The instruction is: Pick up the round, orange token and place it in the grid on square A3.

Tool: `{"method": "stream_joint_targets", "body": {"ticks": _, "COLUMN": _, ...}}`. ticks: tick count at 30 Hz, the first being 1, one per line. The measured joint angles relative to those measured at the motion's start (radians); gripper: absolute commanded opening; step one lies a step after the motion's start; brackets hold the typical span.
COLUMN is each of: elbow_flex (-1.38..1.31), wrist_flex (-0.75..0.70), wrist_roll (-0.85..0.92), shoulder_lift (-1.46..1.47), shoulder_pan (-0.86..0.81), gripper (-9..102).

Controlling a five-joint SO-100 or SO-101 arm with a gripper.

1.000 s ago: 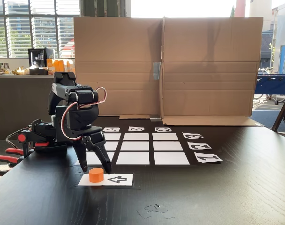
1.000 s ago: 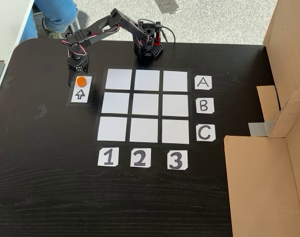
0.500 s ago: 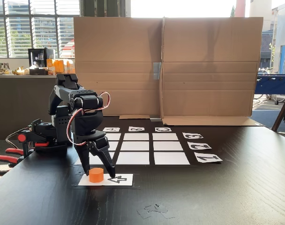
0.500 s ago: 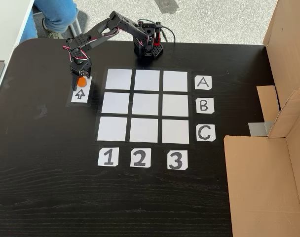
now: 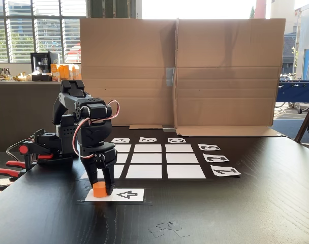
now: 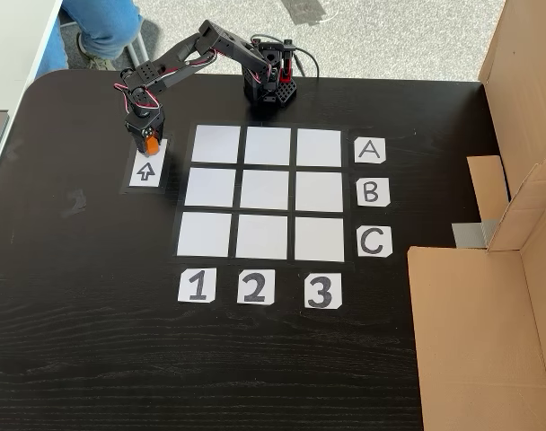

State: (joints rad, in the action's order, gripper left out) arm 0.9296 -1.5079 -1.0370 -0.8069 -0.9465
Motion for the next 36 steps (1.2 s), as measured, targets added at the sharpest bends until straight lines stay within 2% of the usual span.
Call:
{"method": "stream_joint_targets", "body": {"ticks": 5, "elbow_flex": 0.041, "wrist_flex": 0.051, "wrist_roll": -0.005, "shoulder_lift": -0.046, "shoulder_pan": -0.031, "gripper": -1}}
{"method": "stream_joint_targets", "body": {"ticks": 15, "elbow_flex": 0.288, "wrist_flex": 0.080, "wrist_roll": 0.060, "shoulder_lift": -0.446, "shoulder_pan": -0.014, "gripper": -1}}
{"method": "stream_joint_targets", "body": {"ticks": 20, "elbow_flex": 0.449, "wrist_flex": 0.075, "wrist_roll": 0.184, "shoulder_lift": -0.703, "shoulder_pan": 0.049, "gripper": -1}}
{"method": "stream_joint_targets", "body": {"ticks": 27, "elbow_flex": 0.655, "wrist_flex": 0.046, "wrist_roll": 0.259, "shoulder_lift": -0.985, "shoulder_pan": 0.186, "gripper": -1}}
{"method": "stream_joint_targets", "body": {"ticks": 36, "elbow_flex": 0.879, "wrist_flex": -0.038, "wrist_roll": 0.267, "shoulder_lift": -1.316, "shoulder_pan": 0.497, "gripper": -1}}
